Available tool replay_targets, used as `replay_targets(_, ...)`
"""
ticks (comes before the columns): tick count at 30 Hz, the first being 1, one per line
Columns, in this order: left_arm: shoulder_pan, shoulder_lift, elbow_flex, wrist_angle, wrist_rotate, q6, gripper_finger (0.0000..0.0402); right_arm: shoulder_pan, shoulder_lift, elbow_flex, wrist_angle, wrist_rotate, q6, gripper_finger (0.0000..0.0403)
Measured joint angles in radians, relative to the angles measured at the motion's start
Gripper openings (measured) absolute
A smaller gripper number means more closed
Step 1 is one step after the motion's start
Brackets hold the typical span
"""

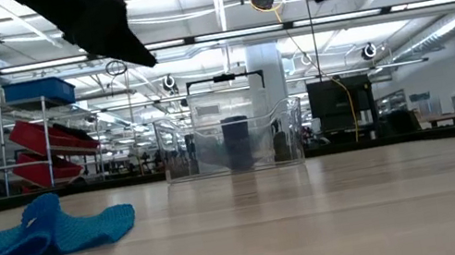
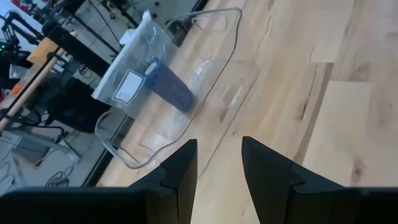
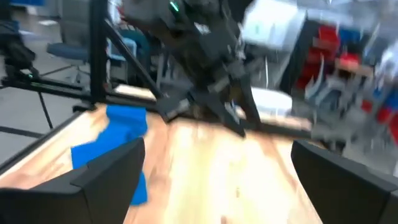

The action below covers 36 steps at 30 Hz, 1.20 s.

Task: Roll bandage
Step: Roll the blue bandage

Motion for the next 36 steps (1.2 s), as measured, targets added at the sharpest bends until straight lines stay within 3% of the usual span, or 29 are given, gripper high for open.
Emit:
replay_targets(7, 0.042, 0.049, 0.000, 0.003, 0.007, 0.032, 0.0149, -0.051, 0.000, 0.000, -0.206, 0.026, 0.268, 0.0385)
replay_targets(13, 0.046, 0.058, 0.000, -0.031, 0.068, 0.158, 0.0124, -0.044, 0.000, 0.000, -0.228, 0.012, 0.306, 0.0375)
replay_targets(19, 0.044, 0.058, 0.000, -0.014, 0.181, 0.026, 0.0112, -0.038, 0.008, 0.000, -0.225, -0.008, 0.420, 0.0358)
replay_targets(24, 0.006, 0.058, 0.000, -0.026, 0.375, -0.010, 0.0111, 0.010, 0.062, 0.001, -0.322, -0.003, 0.600, 0.0326)
replay_targets(28, -0.056, 0.058, 0.000, -0.041, 0.393, -0.092, 0.0111, 0.079, 0.106, 0.001, -0.396, 0.070, 0.672, 0.0303)
replay_targets(36, -0.239, 0.054, 0.008, -0.112, 0.396, -0.241, 0.0111, 0.142, 0.254, 0.033, -0.136, 0.002, 0.670, 0.0297)
